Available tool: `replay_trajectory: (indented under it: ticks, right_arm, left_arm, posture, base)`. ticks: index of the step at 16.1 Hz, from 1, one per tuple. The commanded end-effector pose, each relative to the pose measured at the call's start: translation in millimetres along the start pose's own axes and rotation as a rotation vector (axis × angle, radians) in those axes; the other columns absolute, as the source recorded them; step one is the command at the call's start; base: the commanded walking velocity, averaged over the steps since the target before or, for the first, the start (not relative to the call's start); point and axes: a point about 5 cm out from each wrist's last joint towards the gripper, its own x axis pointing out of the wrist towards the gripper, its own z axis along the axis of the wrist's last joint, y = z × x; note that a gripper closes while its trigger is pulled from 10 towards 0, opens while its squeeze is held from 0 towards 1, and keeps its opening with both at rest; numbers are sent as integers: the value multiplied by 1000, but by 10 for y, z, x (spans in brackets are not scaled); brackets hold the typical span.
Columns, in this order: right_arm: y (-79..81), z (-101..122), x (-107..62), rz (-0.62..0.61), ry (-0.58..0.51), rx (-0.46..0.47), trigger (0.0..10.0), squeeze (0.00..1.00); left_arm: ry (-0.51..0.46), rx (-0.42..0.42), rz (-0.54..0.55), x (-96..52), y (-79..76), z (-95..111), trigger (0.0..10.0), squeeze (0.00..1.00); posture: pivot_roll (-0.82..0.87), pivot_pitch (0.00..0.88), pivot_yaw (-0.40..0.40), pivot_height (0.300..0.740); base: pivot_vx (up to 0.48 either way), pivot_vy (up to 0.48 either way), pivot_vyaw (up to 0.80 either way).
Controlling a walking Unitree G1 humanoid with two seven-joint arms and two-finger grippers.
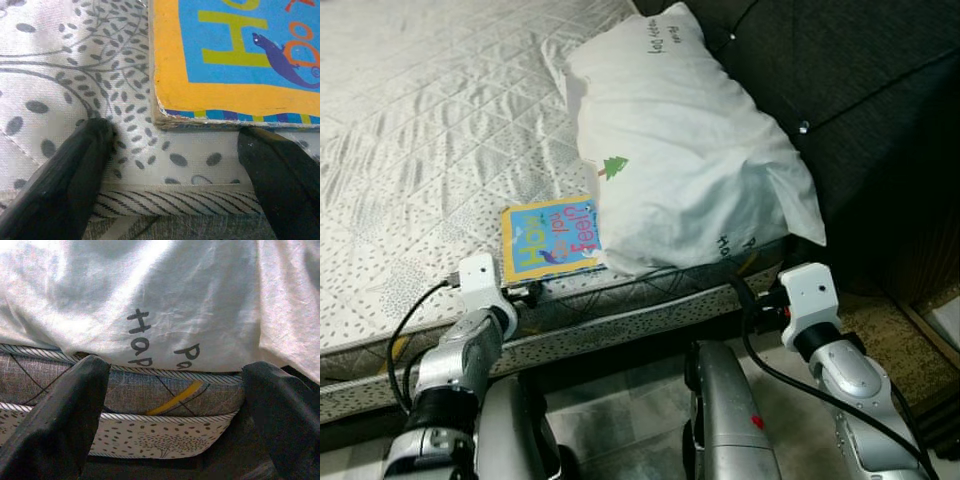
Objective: Clean up the room
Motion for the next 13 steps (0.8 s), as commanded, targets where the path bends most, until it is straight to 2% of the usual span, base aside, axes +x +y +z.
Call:
replay_trajectory:
  ticks: [1, 3, 7, 10, 13]
  right_arm:
    - [-12, -16, -7, 0, 6, -5, 10000, 0]
    - [-15, -17, -9, -2, 6, -6, 10000, 0]
    - [-12, -21, -10, 0, 7, -7, 10000, 0]
    - [-17, -17, -7, 1, 4, -13, 10000, 0]
    - [-4, -6, 23, -4, -5, -7, 10000, 0]
  left_arm:
    - [17, -5, 87, -20, 241, -34, 10000, 0]
    - [9, -4, 100, -16, 288, 0, 10000, 0]
    - [8, -7, 98, -8, 270, -27, 10000, 0]
    - [0, 2, 76, -29, 154, -78, 10000, 0]
    - [2, 15, -8, -174, -132, -229, 10000, 0]
  posture:
    - [-230, 172, 20, 513]
    - [-230, 172, 20, 513]
    - [-234, 172, 21, 513]
    - [-234, 172, 21, 513]
    - [-216, 159, 30, 513]
  base:
    - [0, 0, 0]
    - [0, 0, 0]
    - [0, 0, 0]
    - [0, 0, 0]
    - [0, 0, 0]
